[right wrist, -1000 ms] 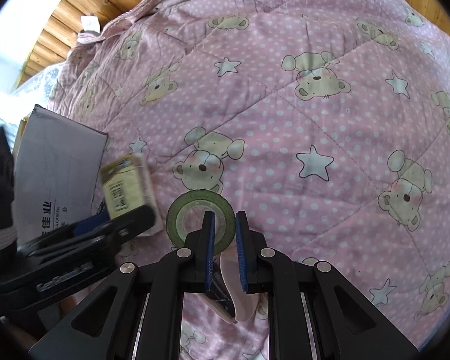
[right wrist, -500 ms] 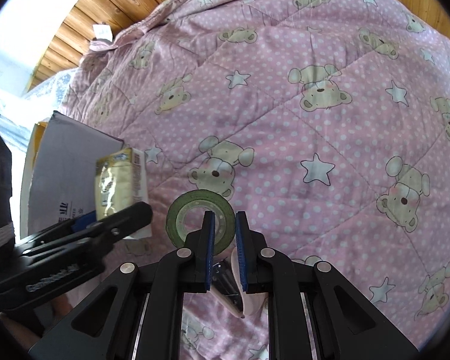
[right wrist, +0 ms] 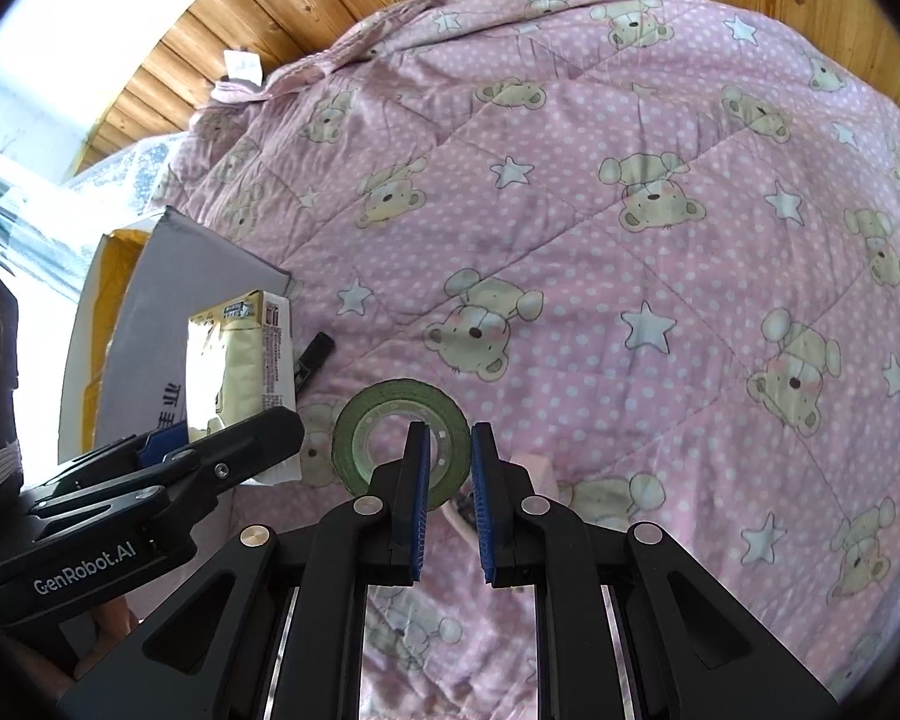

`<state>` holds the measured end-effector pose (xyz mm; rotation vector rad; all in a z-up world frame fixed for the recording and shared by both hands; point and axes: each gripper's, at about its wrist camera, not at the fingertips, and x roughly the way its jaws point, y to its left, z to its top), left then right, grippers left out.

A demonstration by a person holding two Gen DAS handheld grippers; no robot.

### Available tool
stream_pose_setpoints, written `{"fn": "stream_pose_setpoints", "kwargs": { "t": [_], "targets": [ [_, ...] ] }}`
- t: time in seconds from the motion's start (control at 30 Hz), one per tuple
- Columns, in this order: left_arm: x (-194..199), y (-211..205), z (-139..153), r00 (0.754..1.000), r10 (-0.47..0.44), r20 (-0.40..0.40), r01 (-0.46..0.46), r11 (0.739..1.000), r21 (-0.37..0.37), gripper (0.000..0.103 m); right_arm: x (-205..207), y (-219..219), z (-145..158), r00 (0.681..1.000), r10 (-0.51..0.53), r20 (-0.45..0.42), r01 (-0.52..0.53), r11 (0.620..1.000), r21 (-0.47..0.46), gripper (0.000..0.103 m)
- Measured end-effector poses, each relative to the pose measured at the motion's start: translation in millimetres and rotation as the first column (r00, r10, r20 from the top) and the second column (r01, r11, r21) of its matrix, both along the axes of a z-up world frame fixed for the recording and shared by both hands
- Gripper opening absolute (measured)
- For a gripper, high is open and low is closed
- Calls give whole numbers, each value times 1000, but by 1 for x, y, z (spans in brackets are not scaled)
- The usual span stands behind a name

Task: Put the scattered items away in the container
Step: 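Lift the tissue pack with left tool while right tool carries the tape toward the box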

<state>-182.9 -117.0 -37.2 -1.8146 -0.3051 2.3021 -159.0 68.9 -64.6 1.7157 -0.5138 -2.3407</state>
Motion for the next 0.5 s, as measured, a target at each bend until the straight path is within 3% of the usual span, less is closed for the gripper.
{"fn": "stream_pose_setpoints", "kwargs": {
  "t": [0.5],
  "targets": [
    [33,-4,30,999,-15,-50,18,999,42,51,37,-8,29,1000,-4,-26,5,1000,24,14]
  ]
}}
